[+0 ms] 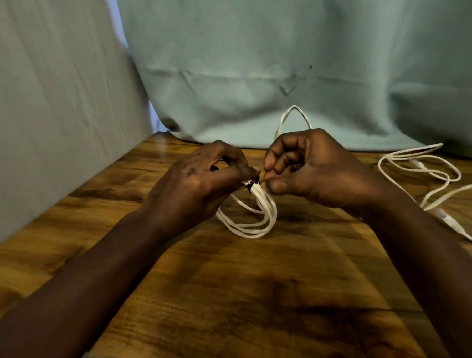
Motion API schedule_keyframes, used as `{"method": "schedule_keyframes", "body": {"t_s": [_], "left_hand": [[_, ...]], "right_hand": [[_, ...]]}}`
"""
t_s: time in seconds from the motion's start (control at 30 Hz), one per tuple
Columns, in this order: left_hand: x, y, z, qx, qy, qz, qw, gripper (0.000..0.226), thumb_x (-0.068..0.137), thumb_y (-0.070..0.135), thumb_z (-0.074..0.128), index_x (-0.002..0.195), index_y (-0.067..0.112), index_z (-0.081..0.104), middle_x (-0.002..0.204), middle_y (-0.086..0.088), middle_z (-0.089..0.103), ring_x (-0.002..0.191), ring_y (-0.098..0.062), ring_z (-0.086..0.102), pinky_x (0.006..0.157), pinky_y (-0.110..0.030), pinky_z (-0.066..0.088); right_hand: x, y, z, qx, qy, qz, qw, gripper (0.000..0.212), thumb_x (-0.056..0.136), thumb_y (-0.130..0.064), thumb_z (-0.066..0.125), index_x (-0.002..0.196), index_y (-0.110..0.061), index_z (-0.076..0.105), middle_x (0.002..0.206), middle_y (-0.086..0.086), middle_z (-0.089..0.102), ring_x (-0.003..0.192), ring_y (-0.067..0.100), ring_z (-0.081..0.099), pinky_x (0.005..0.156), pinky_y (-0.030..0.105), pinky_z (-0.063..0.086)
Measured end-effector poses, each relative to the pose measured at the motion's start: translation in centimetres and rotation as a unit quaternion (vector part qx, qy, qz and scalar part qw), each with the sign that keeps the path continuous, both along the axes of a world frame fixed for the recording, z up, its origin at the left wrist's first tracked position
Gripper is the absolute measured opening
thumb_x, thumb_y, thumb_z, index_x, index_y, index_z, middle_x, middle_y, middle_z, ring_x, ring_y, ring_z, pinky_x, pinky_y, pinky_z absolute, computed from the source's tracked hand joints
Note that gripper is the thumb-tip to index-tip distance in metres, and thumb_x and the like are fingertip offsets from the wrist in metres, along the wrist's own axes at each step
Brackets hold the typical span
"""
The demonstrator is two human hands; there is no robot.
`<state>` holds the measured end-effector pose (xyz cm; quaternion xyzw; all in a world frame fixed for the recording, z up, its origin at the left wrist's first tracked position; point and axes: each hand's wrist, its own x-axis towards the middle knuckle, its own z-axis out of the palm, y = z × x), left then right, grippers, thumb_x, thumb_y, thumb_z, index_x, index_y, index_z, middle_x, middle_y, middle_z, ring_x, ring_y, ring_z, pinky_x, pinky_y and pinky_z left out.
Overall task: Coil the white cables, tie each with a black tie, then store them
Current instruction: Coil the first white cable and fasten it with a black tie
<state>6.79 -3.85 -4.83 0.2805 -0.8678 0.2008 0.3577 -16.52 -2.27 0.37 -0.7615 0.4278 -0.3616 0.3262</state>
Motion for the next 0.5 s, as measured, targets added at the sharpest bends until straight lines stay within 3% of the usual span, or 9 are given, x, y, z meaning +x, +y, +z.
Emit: {"method": "schedule_keyframes", "body": {"t_s": [0.13, 0.37, 0.5], "left_hand": [[-0.1, 0.0, -0.1, -0.004, -0.003, -0.004, 1.000, 0.026, 0.100, 0.019, 0.063, 0.123, 0.014, 0.074, 0.121, -0.012, 0.065, 0.105, -0.021, 0.063, 0.078, -0.034, 0.056], [0.3, -0.5, -0.5, 0.036, 0.080, -0.029, 0.996, 0.027, 0.093, 0.015, 0.074, 0.120, 0.013, 0.075, 0.117, -0.010, 0.067, 0.106, -0.005, 0.057, 0.088, -0.011, 0.042], [0.4, -0.9, -0.8, 0.063, 0.116, -0.028, 0.991, 0.029, 0.091, 0.012, 0.078, 0.120, 0.014, 0.075, 0.118, -0.007, 0.067, 0.111, -0.007, 0.060, 0.094, -0.015, 0.045]], "right_hand": [[-0.1, 0.4, 0.5, -0.042, 0.061, 0.002, 0.997, 0.022, 0.073, 0.000, 0.085, 0.086, -0.015, 0.075, 0.077, 0.003, 0.075, 0.072, 0.013, 0.071, 0.075, 0.039, 0.060], [0.3, 0.6, 0.0, -0.127, 0.098, -0.004, 0.987, 0.020, 0.078, -0.004, 0.082, 0.088, -0.022, 0.082, 0.073, -0.008, 0.075, 0.066, 0.003, 0.070, 0.065, 0.024, 0.058], [0.9, 0.3, -0.8, -0.184, 0.113, -0.026, 0.976, 0.018, 0.080, -0.010, 0.081, 0.090, -0.025, 0.081, 0.074, -0.005, 0.075, 0.065, 0.010, 0.069, 0.066, 0.037, 0.058]]}}
